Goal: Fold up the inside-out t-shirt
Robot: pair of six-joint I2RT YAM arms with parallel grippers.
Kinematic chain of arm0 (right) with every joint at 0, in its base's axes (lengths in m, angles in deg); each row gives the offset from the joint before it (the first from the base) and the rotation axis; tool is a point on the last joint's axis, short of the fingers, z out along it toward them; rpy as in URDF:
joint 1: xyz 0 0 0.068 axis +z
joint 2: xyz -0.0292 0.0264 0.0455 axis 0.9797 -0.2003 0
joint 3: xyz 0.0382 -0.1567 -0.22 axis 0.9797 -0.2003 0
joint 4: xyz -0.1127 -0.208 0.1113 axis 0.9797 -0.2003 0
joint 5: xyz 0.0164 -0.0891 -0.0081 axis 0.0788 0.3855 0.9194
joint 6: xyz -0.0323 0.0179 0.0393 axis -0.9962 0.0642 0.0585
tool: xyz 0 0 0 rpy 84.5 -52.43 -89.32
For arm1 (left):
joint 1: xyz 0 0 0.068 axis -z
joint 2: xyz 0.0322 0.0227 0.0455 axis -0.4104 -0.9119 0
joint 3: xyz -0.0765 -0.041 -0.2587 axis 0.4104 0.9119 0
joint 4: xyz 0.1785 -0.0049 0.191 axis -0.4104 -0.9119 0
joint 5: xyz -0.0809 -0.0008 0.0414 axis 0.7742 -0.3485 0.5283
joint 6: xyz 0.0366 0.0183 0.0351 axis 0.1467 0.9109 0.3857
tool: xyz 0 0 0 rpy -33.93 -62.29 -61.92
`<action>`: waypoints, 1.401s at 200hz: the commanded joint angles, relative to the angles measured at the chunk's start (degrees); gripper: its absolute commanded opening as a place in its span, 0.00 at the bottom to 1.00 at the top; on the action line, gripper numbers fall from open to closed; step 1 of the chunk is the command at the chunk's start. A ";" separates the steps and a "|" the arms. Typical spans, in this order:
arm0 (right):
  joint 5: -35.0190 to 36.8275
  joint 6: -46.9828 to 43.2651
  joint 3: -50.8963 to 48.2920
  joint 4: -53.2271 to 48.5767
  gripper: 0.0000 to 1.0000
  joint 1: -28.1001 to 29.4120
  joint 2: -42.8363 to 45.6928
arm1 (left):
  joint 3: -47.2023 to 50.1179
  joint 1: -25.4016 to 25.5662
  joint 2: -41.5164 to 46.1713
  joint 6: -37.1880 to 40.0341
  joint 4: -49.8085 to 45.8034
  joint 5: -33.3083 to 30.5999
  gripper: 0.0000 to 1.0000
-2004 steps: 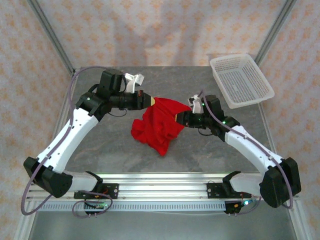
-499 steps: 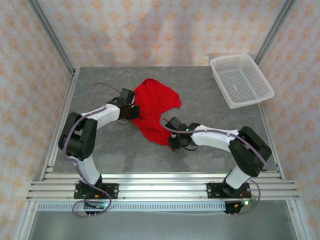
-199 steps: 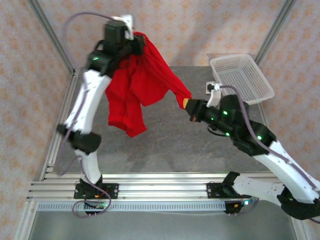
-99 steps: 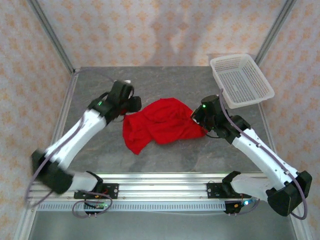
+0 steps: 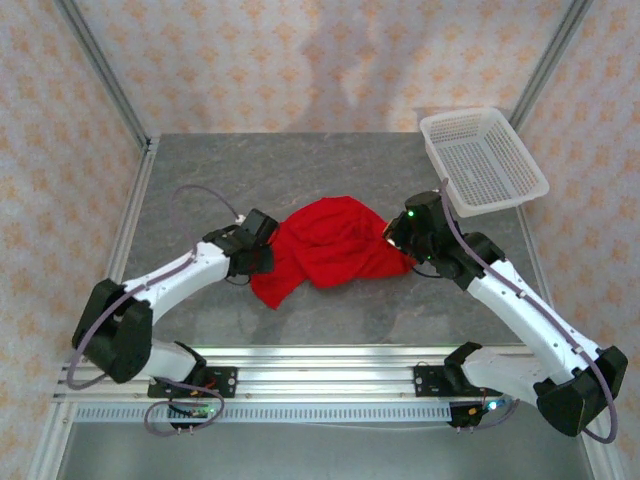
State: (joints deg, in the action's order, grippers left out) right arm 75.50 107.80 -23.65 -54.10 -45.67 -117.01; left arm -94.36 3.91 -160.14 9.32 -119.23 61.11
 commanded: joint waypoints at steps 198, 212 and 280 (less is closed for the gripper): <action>11.06 -3.57 5.57 -10.59 0.00 -4.56 4.70 | -5.63 -9.75 9.52 4.18 3.63 5.45 0.00; 11.17 -5.02 8.27 -11.59 0.00 -4.60 4.90 | -7.98 -9.77 12.98 4.01 1.69 7.46 0.00; 17.97 -13.32 25.66 -14.16 0.00 -4.65 10.14 | -25.50 -11.17 20.33 4.84 -12.29 0.89 0.00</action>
State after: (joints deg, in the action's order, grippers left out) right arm 90.73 98.31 -1.05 -66.93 -49.80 -109.16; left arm -114.97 -6.47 -138.43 12.86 -123.14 67.80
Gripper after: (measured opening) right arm 0.039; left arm 0.039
